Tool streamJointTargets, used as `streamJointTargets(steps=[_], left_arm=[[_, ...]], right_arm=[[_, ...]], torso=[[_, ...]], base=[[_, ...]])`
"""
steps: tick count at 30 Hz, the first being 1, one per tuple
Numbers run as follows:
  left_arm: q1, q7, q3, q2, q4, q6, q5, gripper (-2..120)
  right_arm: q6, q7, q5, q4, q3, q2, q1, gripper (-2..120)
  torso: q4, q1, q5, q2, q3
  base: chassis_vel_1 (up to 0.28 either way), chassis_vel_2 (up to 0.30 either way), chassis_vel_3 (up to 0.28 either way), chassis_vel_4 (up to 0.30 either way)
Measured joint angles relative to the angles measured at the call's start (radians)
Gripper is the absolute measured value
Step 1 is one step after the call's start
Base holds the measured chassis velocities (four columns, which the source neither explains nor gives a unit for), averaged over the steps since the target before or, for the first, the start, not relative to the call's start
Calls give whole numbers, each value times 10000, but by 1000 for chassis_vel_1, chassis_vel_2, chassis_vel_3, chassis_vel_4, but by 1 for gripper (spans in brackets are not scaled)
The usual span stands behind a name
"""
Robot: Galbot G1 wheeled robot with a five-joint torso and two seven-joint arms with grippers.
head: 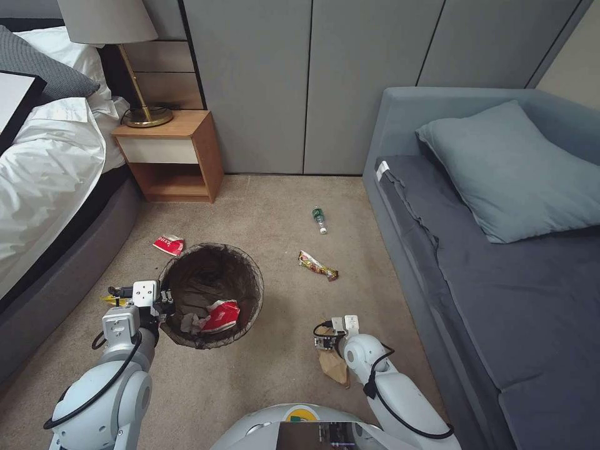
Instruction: Pick up the trash bin, then pick up the garbage from the floor and place it into the trash bin.
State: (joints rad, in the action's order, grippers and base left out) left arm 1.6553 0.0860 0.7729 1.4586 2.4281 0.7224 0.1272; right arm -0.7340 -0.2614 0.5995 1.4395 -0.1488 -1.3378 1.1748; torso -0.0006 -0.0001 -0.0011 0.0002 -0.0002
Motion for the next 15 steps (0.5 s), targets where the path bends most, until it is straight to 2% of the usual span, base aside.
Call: streamJointTargets(steps=[1, 3, 4, 7, 8, 11, 15], left_arm=[[0, 0, 0, 0, 0, 0, 0, 4], [-10, -2, -9, 5, -7, -1, 0, 4], [-10, -2, -9, 5, -7, -1, 0, 4], [-31, -6, 0, 5, -31, -8, 1, 4], [-31, -6, 0, 5, -31, -8, 1, 4], [-34, -11, 4, 4, -48, -15, -4, 4], [-50, -10, 1, 11, -56, -17, -11, 4]], right_arm=[[0, 0, 0, 0, 0, 0, 0, 75], [3, 48, -49, -14, -5, 1, 2, 63], [3, 48, -49, -14, -5, 1, 2, 63], [13, 96, -120, -64, -39, -3, 13, 47], [13, 96, -120, -64, -39, -3, 13, 47], [16, 106, -125, -9, -40, 4, 47, 32], [13, 102, -133, 60, -43, 9, 78, 24]], torso=[[0, 0, 0, 0, 0], [2, 0, 1, 0, 0], [2, 0, 1, 0, 0], [6, 0, 6, 0, 0], [6, 0, 6, 0, 0], [12, 0, 21, -1, 1], [15, 1, 22, -2, 2]], base=[[0, 0, 0, 0], [0, 0, 0, 0], [0, 0, 0, 0], [0, 0, 0, 0], [0, 0, 0, 0], [0, 0, 0, 0], [0, 0, 0, 0]])
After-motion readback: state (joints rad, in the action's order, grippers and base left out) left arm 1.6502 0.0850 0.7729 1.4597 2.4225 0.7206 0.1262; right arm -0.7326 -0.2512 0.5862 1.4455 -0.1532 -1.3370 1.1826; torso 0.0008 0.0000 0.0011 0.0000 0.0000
